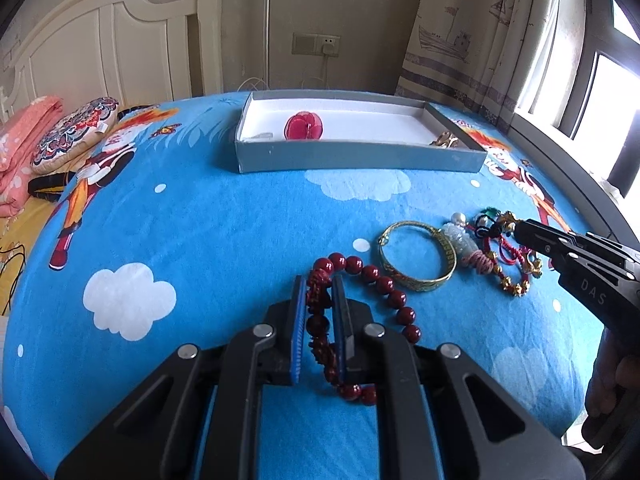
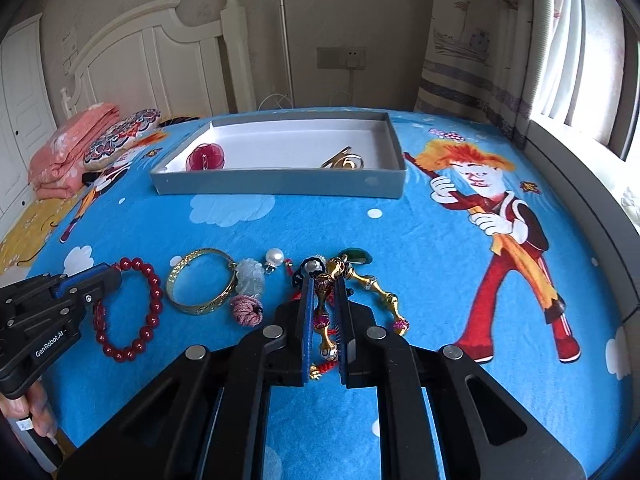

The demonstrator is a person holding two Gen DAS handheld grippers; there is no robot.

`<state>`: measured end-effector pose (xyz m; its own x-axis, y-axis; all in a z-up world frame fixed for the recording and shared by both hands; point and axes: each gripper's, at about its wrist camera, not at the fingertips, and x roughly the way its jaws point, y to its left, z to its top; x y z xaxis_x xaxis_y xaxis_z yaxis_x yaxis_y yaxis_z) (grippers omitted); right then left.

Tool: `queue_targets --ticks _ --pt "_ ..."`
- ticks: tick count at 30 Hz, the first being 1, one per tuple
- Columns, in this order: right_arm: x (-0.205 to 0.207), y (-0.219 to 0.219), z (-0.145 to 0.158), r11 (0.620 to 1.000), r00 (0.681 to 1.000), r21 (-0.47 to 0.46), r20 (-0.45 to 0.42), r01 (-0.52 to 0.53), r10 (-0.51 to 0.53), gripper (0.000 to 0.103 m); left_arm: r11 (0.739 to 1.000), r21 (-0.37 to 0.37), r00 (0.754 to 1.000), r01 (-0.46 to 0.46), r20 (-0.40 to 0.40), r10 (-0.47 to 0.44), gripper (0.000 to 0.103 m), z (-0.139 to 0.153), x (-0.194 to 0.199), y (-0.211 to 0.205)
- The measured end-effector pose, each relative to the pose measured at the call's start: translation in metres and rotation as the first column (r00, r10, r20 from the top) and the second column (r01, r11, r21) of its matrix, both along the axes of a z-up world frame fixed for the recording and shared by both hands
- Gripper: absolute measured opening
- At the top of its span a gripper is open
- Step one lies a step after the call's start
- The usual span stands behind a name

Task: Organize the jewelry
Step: 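Lift the bead bracelet into the tray with the left tool while the right tool places the gold chain there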

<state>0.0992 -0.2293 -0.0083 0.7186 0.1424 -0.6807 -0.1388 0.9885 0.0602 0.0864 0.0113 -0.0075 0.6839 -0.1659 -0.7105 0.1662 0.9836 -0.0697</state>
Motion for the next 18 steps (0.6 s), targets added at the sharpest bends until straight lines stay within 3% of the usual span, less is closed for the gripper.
queue_targets --ticks 18 --pt "-0.017 -0.030 0.029 0.998 0.997 0.022 0.057 0.055 -0.056 0.011 1.000 -0.005 0.999 0.012 0.040 -0.012 0.012 0.019 -0.006 -0.008"
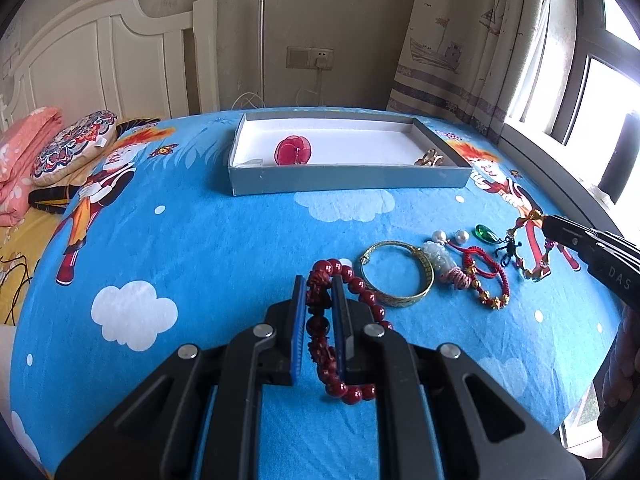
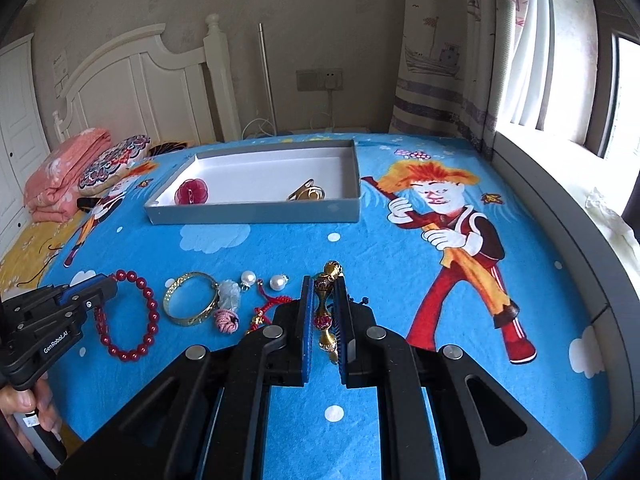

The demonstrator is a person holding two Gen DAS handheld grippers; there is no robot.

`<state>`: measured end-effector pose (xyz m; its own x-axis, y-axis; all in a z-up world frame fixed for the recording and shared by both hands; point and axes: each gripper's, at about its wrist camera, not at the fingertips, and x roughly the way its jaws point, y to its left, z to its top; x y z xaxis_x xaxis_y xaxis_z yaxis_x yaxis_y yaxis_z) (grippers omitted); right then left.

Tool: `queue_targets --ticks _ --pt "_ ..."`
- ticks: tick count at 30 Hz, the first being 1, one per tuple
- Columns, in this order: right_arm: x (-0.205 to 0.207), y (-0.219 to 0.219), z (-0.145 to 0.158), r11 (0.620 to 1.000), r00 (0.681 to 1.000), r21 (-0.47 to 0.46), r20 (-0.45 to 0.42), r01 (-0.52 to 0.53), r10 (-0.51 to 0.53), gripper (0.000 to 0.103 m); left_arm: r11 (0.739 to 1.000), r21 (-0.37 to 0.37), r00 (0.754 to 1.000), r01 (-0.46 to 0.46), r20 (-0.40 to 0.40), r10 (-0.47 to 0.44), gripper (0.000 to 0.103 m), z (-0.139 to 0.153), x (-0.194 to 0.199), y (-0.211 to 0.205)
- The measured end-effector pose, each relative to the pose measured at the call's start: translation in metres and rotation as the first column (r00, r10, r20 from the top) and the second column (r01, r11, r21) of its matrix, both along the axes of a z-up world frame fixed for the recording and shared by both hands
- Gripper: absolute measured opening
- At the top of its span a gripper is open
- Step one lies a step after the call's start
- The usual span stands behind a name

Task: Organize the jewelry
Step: 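Lift the bead bracelet into the tray with the left tool while the right tool places the gold chain there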

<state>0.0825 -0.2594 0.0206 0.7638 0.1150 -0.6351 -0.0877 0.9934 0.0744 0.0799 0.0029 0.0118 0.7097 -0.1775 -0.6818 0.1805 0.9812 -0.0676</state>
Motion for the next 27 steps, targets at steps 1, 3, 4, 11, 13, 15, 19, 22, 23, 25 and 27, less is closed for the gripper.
queue_targets --ticks 1,3,4,11,13,15,19,22,23,25,27 --pt "-0.001 0.000 0.002 1.000 1.000 -0.003 0.006 0.003 -0.003 0.011 1.000 -0.001 1.000 -0.001 0.004 0.001 0.012 0.002 0.000 0.000" --pt "-0.001 -0.001 0.004 1.000 1.000 -0.002 0.011 0.010 -0.010 0.011 1.000 -0.002 1.000 -0.004 0.014 0.004 0.012 0.005 -0.001 0.001" --pt "-0.001 -0.002 0.005 1.000 1.000 -0.001 0.014 0.014 -0.014 0.011 1.000 -0.004 1.000 -0.006 0.018 0.006 0.012 0.007 -0.002 0.000" --pt "-0.005 -0.010 0.016 1.000 0.999 0.008 0.033 0.029 -0.029 0.011 1.000 -0.012 0.999 -0.003 0.044 0.004 0.012 0.019 -0.003 -0.002" --pt "-0.010 -0.013 0.025 1.000 0.999 0.015 0.047 0.023 -0.024 0.011 1.000 -0.014 0.999 -0.002 0.048 0.002 0.012 0.020 -0.004 -0.004" --pt "-0.016 -0.016 0.036 1.000 0.997 0.009 0.078 0.027 -0.028 0.011 1.000 -0.015 0.999 0.001 0.052 0.000 0.012 0.022 -0.004 -0.004" --pt "-0.015 -0.022 0.042 0.999 0.995 0.008 0.090 0.049 -0.050 0.011 1.000 -0.020 0.998 0.006 0.058 -0.004 0.012 0.024 -0.004 -0.006" --pt "-0.012 -0.021 0.038 0.998 0.995 0.012 0.079 0.057 -0.058 0.011 1.000 -0.023 0.998 0.011 0.064 -0.009 0.012 0.027 -0.005 -0.007" --pt "-0.011 -0.020 0.036 0.998 0.995 0.011 0.075 0.058 -0.058 0.011 1.000 -0.023 0.998 0.012 0.066 -0.010 0.012 0.028 -0.005 -0.008" --pt "-0.008 -0.017 0.033 0.998 0.996 0.009 0.068 0.062 -0.062 0.011 1.000 -0.022 0.998 0.011 0.068 -0.009 0.012 0.029 -0.005 -0.009" --pt "-0.004 -0.013 0.030 0.998 0.996 0.005 0.058 0.068 -0.068 0.011 1.000 -0.024 0.998 0.005 0.069 -0.003 0.012 0.030 -0.004 -0.008"
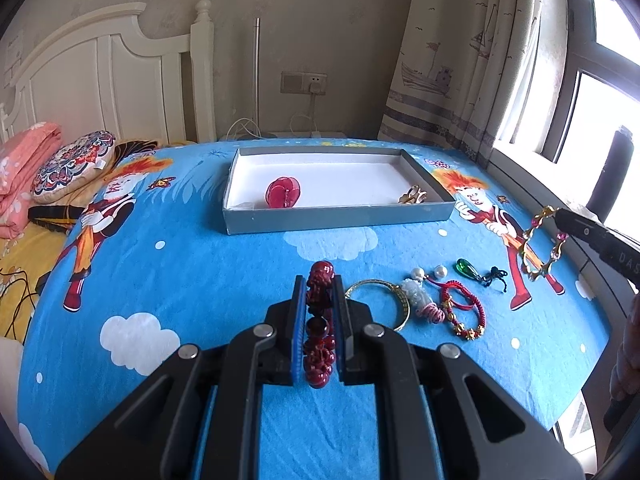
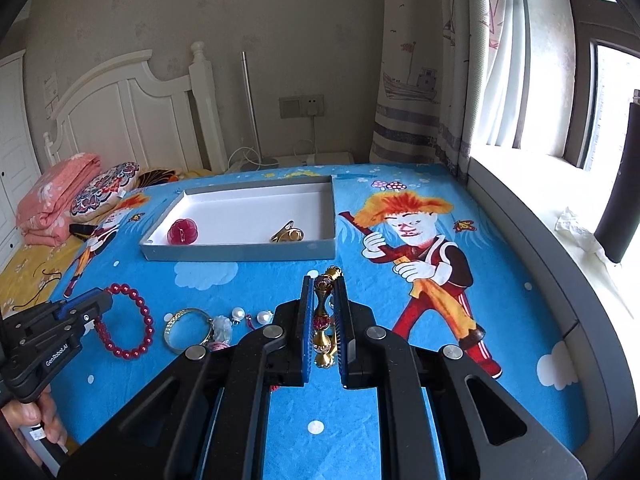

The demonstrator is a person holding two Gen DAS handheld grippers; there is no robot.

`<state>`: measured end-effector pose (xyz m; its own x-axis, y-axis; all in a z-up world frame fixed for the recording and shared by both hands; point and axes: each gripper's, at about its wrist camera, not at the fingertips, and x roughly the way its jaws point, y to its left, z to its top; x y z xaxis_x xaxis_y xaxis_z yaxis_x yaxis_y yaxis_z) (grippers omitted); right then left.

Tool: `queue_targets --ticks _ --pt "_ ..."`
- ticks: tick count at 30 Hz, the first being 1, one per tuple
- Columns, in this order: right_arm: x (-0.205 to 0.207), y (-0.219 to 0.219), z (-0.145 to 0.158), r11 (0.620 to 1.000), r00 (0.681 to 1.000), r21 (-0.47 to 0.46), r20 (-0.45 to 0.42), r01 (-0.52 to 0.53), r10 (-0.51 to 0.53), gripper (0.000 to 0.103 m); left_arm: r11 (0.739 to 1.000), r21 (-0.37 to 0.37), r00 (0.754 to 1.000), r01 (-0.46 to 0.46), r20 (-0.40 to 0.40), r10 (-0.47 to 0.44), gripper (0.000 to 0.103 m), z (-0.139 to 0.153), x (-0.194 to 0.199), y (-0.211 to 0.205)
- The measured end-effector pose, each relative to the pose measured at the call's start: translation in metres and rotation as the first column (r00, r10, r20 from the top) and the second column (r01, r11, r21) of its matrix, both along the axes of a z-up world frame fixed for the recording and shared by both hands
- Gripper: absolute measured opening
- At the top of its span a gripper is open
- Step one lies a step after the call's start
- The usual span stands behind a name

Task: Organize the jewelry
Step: 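Lift the bead bracelet into the tray with the left tool while the right tool places the gold chain there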

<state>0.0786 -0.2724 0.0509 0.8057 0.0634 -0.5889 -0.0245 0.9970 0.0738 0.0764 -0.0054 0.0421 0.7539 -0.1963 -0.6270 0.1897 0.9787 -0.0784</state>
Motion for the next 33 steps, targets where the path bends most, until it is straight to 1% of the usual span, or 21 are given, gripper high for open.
queue_targets --ticks 12,18,24,33 --pt "0.036 0.029 -0.013 0.999 0.998 -0.024 -0.043 0.033 -0.034 0.011 1.000 0.010 1.000 -0.028 0.001 0.028 0.011 0.006 0.018 -0.006" --pt "0.057 0.039 -0.009 0.999 0.999 -0.029 -0.035 0.039 -0.040 0.011 0.999 0.006 0.999 -0.044 0.020 0.044 0.011 0.015 0.037 -0.011" --pt "0.082 0.046 0.000 0.999 0.999 -0.027 -0.017 0.045 -0.045 0.011 0.999 -0.001 0.998 -0.036 0.057 0.036 0.011 0.030 0.064 -0.018" --pt "0.136 0.051 0.009 0.997 0.997 -0.024 0.004 0.073 -0.073 0.011 0.999 -0.002 0.995 -0.041 0.095 0.041 0.011 0.052 0.123 -0.030"
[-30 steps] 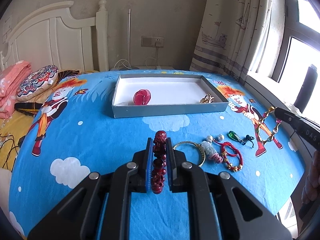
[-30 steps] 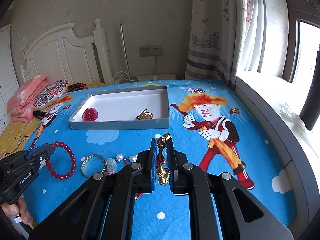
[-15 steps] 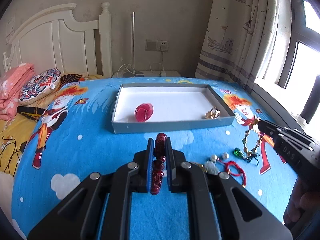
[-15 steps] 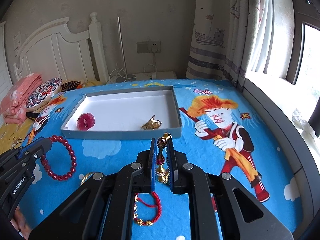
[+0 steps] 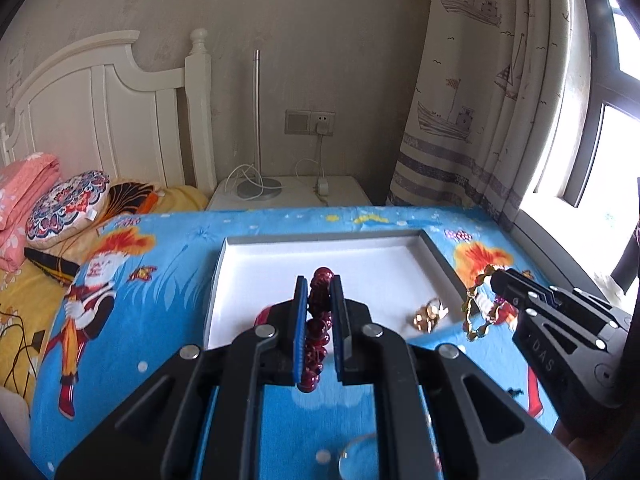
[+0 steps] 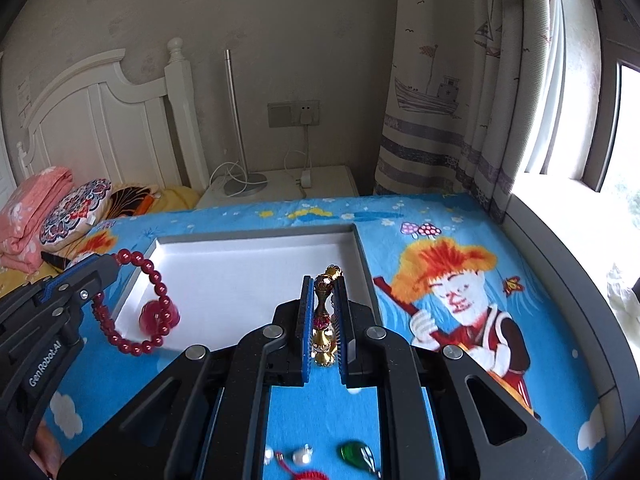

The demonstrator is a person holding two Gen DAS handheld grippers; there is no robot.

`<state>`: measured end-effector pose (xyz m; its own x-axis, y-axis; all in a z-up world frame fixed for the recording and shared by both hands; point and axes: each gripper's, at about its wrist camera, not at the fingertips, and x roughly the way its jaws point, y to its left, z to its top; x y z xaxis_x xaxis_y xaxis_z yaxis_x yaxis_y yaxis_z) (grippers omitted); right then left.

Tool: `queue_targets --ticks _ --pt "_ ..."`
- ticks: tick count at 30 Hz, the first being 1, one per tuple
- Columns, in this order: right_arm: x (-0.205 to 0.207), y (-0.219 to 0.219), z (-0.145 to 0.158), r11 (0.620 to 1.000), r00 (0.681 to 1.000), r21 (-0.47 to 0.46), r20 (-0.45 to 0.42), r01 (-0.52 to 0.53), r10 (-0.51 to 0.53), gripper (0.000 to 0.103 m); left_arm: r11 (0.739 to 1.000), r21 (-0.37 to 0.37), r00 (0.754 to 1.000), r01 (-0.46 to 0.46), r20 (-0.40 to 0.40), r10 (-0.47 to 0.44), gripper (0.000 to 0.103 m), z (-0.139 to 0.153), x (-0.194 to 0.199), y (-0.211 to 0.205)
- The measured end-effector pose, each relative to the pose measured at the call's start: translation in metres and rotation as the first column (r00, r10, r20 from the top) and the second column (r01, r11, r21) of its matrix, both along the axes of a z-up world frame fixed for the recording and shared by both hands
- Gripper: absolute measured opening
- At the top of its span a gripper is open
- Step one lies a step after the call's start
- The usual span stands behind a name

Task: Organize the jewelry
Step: 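Lift the bead bracelet into the tray with the left tool while the right tool places the gold chain there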

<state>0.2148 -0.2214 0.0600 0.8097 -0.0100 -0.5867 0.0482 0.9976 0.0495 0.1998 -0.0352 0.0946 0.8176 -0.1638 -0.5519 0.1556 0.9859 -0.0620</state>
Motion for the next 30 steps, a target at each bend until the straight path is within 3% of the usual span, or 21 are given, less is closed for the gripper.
queue_targets --ticks 9,22,27,30 --pt "0.050 0.002 -0.006 1.000 1.000 -0.007 -0.010 0.023 -0.023 0.011 1.000 0.007 0.999 -0.002 -0.042 0.003 0.011 -0.009 0.071 -0.022" --pt "0.090 0.011 -0.043 0.999 0.995 -0.034 -0.097 0.030 -0.033 0.012 0.998 0.045 0.984 -0.054 -0.166 0.060 0.012 -0.063 0.130 -0.011" --pt "0.094 0.011 -0.049 0.999 0.992 -0.041 -0.122 0.034 -0.039 0.015 0.996 0.049 0.982 -0.072 -0.174 0.080 0.031 -0.069 0.132 -0.006" --pt "0.094 0.011 -0.048 0.998 0.992 -0.041 -0.118 0.038 -0.043 0.035 0.996 0.045 0.982 -0.077 -0.172 0.083 0.038 -0.069 0.130 -0.004"
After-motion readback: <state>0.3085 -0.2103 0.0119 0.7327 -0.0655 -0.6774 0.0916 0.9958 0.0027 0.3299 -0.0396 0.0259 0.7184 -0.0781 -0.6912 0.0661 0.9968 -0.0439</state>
